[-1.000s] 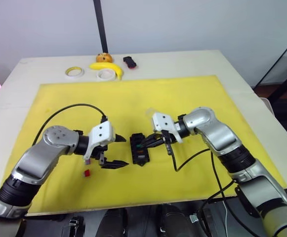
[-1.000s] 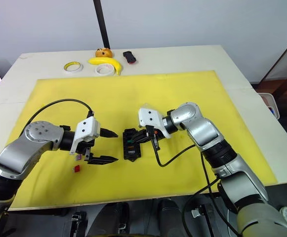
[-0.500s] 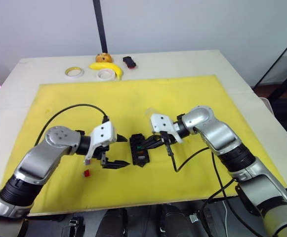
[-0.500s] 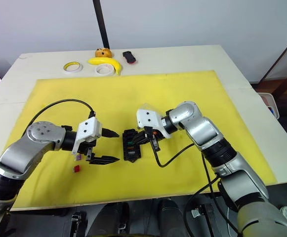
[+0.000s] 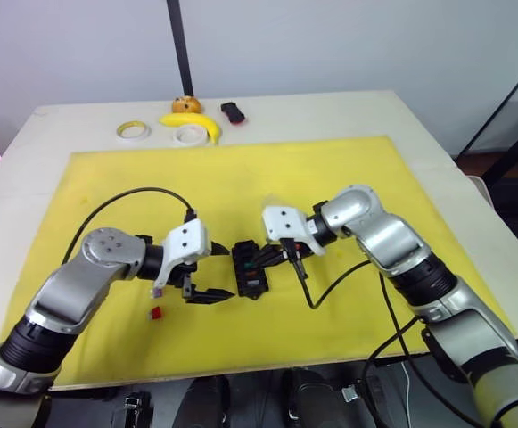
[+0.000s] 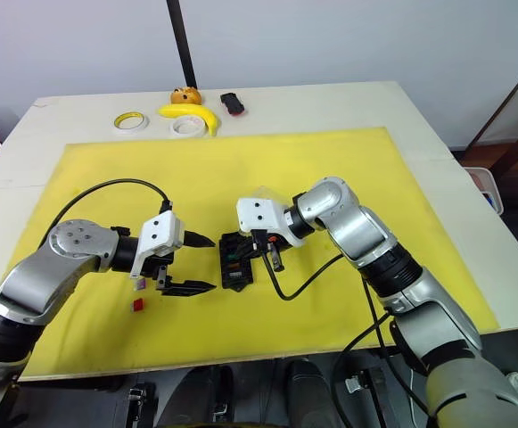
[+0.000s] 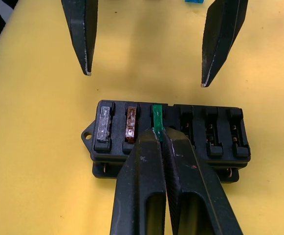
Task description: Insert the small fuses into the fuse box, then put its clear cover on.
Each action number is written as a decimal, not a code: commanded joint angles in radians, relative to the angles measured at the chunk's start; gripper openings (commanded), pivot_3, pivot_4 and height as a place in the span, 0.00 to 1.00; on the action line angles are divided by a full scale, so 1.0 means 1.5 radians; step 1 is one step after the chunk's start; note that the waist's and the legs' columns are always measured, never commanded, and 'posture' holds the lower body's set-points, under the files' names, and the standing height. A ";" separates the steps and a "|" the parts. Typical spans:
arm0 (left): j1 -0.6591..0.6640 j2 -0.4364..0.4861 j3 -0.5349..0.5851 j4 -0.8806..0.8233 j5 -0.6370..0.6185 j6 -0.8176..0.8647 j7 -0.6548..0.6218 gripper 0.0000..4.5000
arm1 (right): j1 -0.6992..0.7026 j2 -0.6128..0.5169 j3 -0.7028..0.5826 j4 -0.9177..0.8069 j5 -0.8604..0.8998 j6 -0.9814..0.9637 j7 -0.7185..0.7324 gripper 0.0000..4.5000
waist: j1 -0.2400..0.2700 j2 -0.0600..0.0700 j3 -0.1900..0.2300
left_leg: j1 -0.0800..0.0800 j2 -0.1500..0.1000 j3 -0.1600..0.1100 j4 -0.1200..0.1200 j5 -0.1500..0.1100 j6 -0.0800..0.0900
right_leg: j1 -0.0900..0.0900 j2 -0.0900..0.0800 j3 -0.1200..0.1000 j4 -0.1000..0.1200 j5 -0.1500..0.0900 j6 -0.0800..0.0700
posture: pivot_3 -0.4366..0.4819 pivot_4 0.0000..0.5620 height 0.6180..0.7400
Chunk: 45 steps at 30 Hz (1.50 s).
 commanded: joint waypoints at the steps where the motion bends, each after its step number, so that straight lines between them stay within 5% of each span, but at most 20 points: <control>1: 0.000 -0.001 0.008 -0.014 -0.002 -0.012 0.004 0.99 | -0.014 -0.003 0.010 -0.013 -0.018 -0.015 0.003 0.00 | 0.000 0.000 0.000 | 0.000 0.000 0.000 0.000 0.000 0.000 | 0.000 0.000 0.000 0.000 0.000 0.000 | 0.48 0.27 1.00; 18: -0.006 -0.010 0.007 -0.007 0.000 -0.014 0.004 0.99 | -0.052 -0.020 0.036 -0.103 -0.038 0.113 0.010 0.00 | 0.001 0.000 0.000 | 0.000 0.000 0.000 0.000 0.000 0.000 | 0.000 0.000 0.000 0.000 0.000 0.000 | 0.48 0.27 1.00; 45: 0.003 -0.011 0.008 -0.015 -0.002 -0.012 0.015 0.99 | -0.070 -0.002 0.060 -0.043 -0.066 0.073 0.000 0.00 | -0.001 0.000 0.000 | 0.000 0.000 0.000 0.000 0.000 0.000 | 0.000 0.000 0.000 0.000 0.000 0.000 | 0.48 0.27 1.00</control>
